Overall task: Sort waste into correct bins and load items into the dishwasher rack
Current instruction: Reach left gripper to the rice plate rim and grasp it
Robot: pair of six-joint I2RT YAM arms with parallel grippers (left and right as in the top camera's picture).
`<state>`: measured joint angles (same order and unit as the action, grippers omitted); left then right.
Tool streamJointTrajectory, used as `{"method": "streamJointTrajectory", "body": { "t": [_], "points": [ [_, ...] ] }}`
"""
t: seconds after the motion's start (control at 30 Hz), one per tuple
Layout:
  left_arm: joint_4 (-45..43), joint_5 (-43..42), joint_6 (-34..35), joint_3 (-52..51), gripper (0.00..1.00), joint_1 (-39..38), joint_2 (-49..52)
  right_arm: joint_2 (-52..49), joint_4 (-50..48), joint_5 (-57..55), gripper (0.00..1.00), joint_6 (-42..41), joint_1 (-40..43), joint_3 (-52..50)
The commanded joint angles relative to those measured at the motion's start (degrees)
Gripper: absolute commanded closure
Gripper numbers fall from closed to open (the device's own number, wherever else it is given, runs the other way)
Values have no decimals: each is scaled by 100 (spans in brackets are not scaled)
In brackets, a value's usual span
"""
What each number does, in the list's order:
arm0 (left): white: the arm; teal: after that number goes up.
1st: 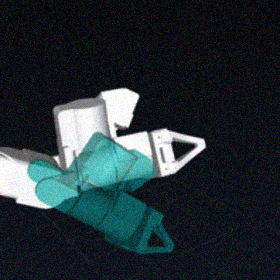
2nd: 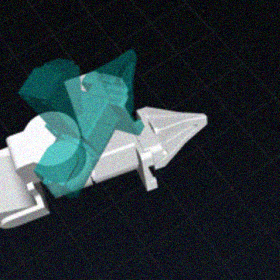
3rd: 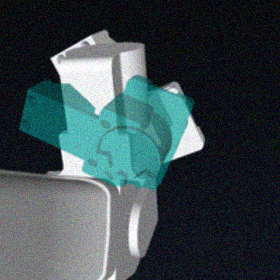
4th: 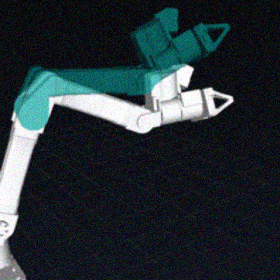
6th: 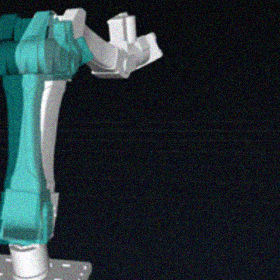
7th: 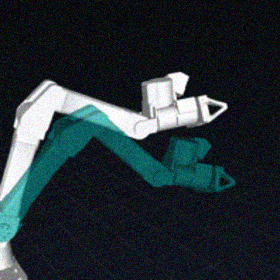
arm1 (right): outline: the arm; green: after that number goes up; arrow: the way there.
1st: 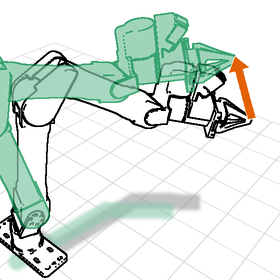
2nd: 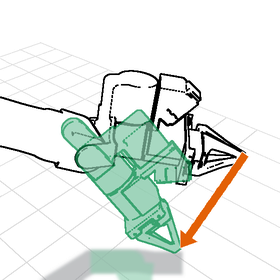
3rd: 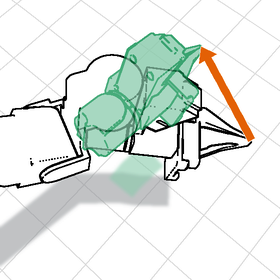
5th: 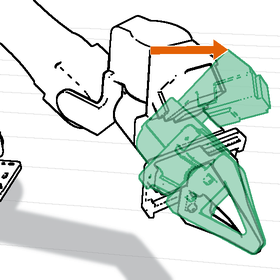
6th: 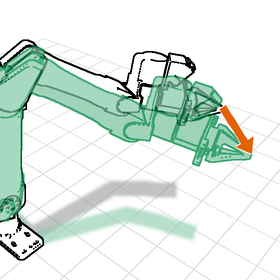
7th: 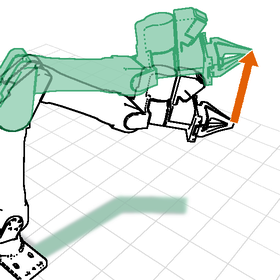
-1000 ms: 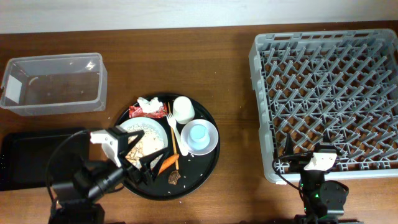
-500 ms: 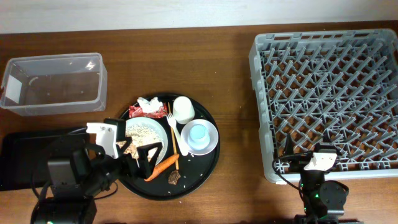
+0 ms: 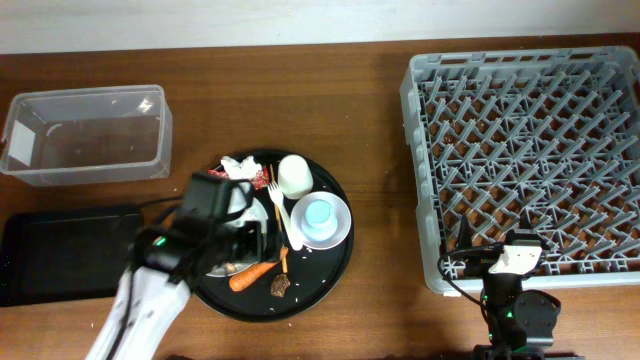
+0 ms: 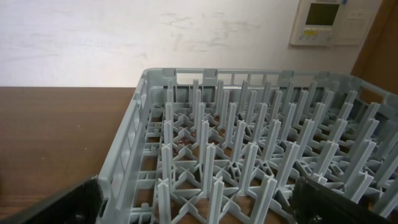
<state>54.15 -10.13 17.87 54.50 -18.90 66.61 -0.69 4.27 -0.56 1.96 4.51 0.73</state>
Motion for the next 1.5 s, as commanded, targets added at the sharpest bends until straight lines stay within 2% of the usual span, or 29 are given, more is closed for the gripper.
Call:
{"method": "streamJointTrajectory", "body": {
  "t": [0.0, 0.13, 0.23, 0.47, 0.63, 0.67, 0.7, 0.73, 0.77, 1.13, 1.23, 1.47],
  "points": [
    [-361, 546, 271, 116, 1, -249, 737, 37, 22, -11, 1, 20, 7, -42],
    [-588, 579, 267, 116, 1, -247, 1563, 37, 22, -11, 1, 20, 7, -42],
    [-673, 1019, 269, 116, 1, -243, 2050, 37, 22, -11, 1, 20, 7, -42],
    [-1281, 1139, 269, 111, 1, -310, 2135, 37, 22, -11, 1, 20, 7, -42],
    [-1429, 1685, 273, 105, 1, -313, 2157, 37, 24, -11, 1, 20, 7, -42],
    [-1436, 1687, 275, 103, 3, -313, 2157, 37, 22, -11, 1, 20, 7, -42],
    [-1453, 1709, 273, 101, 10, -313, 2157, 37, 22, -11, 1, 20, 7, -42],
    [-1469, 1757, 275, 94, 22, -313, 2157, 37, 22, -11, 1, 20, 7, -42],
    [-1475, 1805, 289, 81, 25, -313, 2157, 37, 24, -11, 1, 20, 7, -42],
    [-1714, 1888, 570, 61, 25, -599, 2459, 37, 22, -11, 1, 20, 7, -42],
    [-1692, 2420, 1073, 61, 25, -726, 2702, 37, 24, -11, 1, 17, 7, -42],
    [-1781, 2647, 1252, 61, 27, -721, 3058, 37, 24, -11, 1, 20, 7, -42]
  ]
}}
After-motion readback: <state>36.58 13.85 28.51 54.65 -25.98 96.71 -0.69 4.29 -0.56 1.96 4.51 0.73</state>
